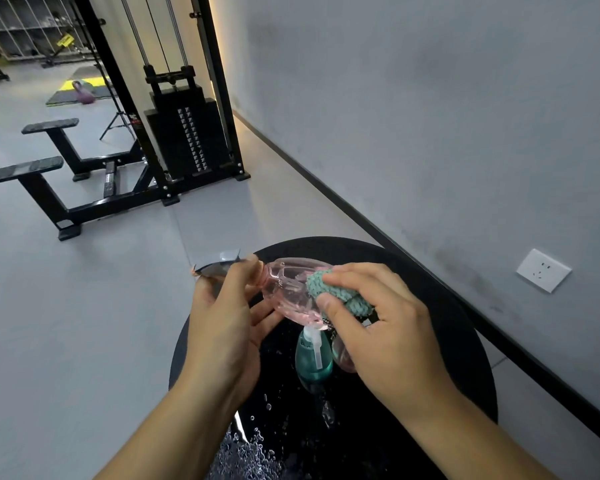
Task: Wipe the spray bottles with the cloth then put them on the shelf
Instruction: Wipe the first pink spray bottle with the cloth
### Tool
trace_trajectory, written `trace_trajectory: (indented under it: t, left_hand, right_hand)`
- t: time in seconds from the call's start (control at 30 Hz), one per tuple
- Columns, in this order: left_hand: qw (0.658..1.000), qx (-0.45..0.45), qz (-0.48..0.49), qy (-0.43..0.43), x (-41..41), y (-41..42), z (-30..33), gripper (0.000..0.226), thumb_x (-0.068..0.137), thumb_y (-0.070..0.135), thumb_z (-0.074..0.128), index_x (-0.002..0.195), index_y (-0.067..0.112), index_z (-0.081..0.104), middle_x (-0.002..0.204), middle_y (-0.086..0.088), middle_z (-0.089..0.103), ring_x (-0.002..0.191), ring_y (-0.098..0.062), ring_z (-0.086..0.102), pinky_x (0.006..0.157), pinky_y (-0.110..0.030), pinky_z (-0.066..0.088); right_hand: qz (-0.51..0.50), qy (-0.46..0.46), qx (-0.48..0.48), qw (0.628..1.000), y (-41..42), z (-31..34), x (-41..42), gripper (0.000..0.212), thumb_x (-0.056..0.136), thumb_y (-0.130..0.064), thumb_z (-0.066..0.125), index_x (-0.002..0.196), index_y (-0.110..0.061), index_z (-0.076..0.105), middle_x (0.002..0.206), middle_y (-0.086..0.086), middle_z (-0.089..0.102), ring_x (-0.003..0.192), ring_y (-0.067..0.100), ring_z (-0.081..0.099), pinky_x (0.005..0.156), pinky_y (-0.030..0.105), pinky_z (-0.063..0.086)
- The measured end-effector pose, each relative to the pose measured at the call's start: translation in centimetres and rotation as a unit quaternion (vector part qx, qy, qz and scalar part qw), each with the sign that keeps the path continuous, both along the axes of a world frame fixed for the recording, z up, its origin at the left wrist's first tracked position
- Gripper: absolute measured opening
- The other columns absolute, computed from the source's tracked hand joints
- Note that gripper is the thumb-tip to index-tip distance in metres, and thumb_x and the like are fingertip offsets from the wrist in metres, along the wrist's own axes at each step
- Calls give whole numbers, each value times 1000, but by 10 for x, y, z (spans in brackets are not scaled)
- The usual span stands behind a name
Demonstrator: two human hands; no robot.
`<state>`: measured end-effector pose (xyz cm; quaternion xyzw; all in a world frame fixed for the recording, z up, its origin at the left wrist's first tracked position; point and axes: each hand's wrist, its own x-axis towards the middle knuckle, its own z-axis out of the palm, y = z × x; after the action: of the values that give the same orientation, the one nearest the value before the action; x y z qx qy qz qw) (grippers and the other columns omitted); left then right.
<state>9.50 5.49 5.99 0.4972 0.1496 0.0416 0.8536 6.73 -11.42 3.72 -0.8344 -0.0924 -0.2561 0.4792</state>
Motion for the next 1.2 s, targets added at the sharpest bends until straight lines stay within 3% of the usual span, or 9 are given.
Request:
trace_trajectory:
  t: [0.2, 0.37, 0.53, 0.73, 0.9, 1.07, 1.2]
  left_hand:
    - [999, 36, -9, -13, -3, -9, -6, 21, 100, 22, 71, 116, 17, 58, 98, -7, 78, 78, -24, 78, 66, -35, 62]
    - [999, 39, 14, -28, -1, -6, -3, 21, 100, 21, 72, 115, 20, 57, 96, -4, 78, 79, -25, 78, 63, -31, 61]
    - [998, 49, -2, -33, -4, -16, -3, 21, 100, 17, 71, 115, 17, 57, 95, -7, 77, 73, -23, 78, 60, -30, 61]
    - [997, 63, -3, -40, -3, -13, -4, 18, 100, 16, 71, 110, 17, 55, 89, -5, 79, 77, -25, 79, 66, -35, 64]
    - [996, 57, -50, -46, -4, -15, -8, 15, 102, 14, 69, 110, 16, 57, 92, -8, 78, 79, -25, 79, 68, -35, 65]
    - [997, 18, -48, -65, -1, -3, -6, 26, 97, 24, 70, 120, 21, 59, 98, -4, 79, 86, -23, 79, 73, -34, 67]
    - [996, 19, -60, -68, -3, -6, -8, 32, 96, 25, 69, 126, 25, 57, 90, 2, 79, 79, -16, 77, 73, -34, 65]
  right_hand:
    - [-3, -25, -71, 997, 10, 4, 5, 25, 92, -19, 77, 116, -23, 78, 118, -17, 65, 116, 6, 58, 97, 16, 49]
    - [1, 60, 7, 998, -7, 8, 6, 21, 92, -16, 76, 111, -25, 77, 112, -17, 63, 108, 1, 62, 78, 5, 51]
    - [23, 37, -35, 998, -4, 11, 5, 24, 94, -23, 74, 117, -30, 77, 118, -22, 61, 119, 4, 58, 97, 18, 51]
    - [13, 103, 10, 995, -17, 14, 9, 18, 94, -19, 73, 108, -31, 75, 111, -19, 62, 103, -6, 61, 72, 3, 48]
    - [53, 60, -51, 996, -7, 17, 6, 19, 94, -21, 72, 110, -30, 76, 112, -22, 60, 113, 3, 59, 91, 16, 50]
    - [14, 107, 33, 994, -20, 19, 10, 17, 94, -17, 74, 104, -31, 75, 110, -21, 62, 104, -6, 61, 73, 4, 50]
    - [52, 62, -37, 996, -5, 19, 3, 21, 94, -20, 73, 112, -30, 75, 115, -23, 59, 116, 2, 57, 91, 14, 52]
